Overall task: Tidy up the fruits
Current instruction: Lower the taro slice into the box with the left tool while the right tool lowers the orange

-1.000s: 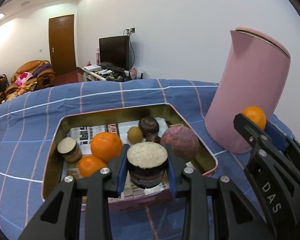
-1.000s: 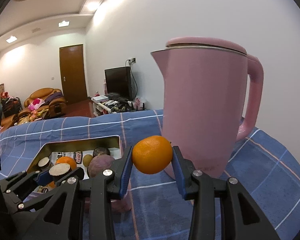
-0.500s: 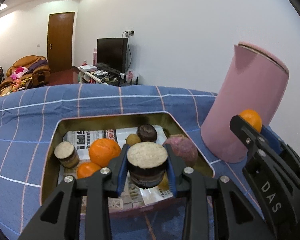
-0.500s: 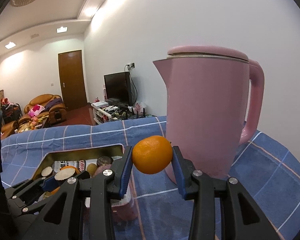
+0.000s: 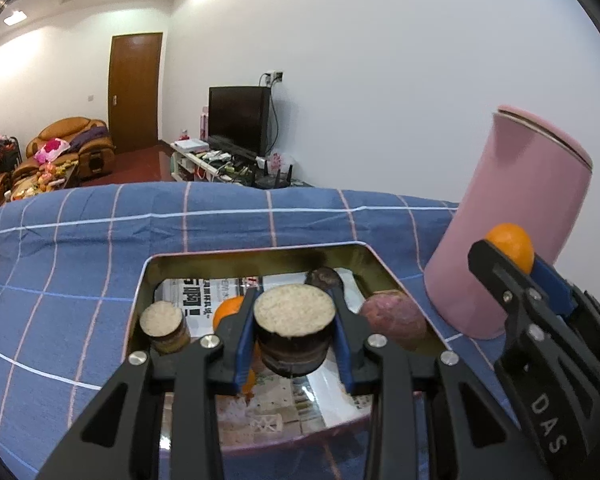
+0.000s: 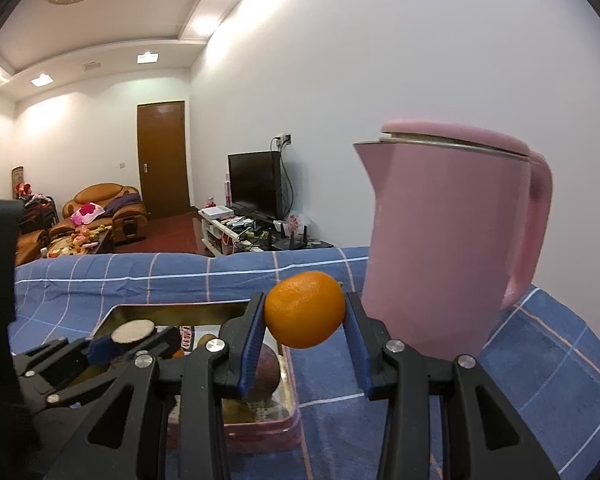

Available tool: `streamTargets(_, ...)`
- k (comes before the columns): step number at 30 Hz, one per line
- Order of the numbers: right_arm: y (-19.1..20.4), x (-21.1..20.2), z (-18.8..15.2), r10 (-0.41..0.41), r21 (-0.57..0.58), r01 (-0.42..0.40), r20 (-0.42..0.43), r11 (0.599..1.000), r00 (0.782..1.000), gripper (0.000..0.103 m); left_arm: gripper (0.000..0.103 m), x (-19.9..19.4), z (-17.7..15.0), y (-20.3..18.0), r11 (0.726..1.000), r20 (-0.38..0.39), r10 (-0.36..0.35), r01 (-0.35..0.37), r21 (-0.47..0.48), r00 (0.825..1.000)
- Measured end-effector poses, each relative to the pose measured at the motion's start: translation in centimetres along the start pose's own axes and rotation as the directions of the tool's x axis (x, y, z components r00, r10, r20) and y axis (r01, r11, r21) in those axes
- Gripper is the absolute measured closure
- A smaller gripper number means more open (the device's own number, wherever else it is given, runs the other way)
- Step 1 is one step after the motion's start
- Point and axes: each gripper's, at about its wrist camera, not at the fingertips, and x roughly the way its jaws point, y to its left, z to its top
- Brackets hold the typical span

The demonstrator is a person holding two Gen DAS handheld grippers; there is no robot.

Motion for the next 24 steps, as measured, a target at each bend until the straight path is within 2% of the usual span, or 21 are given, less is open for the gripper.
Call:
streamTargets(7, 0.9, 1.7, 0.7, 0.027, 0.014, -0.026, -0.012, 1.000, 1.000, 0.062, 0.067, 0.6, 1.5, 3.5, 0.994, 0.011, 0.063, -0.062, -0.087, 0.998)
streamTargets(11, 2.1, 3.6, 1.3, 0.051, 0.025, -0.050, -0.032, 0.998, 0.998, 0.062, 0.067, 1.9, 1.7, 4.5, 0.991, -0.020, 0.083, -0.085, -0.106, 0.996)
streamTargets(20, 3.2, 7.5, 1.4, 0.094, 0.052, -0.088, -0.114, 0.995, 0.989, 0.062, 0.067, 4.3, 2.0, 5.2, 0.988, -0.081, 0.114, -0.121, -0.097, 0.990)
streamTargets(24, 3.5, 9.0, 1.1, 0.127, 0.066, -0.118, -0.165, 0.991, 0.978, 0.062, 0.067, 5.0, 2.1, 4.9, 0.988, -0.103, 0.128, -0.136, -0.070, 0.986)
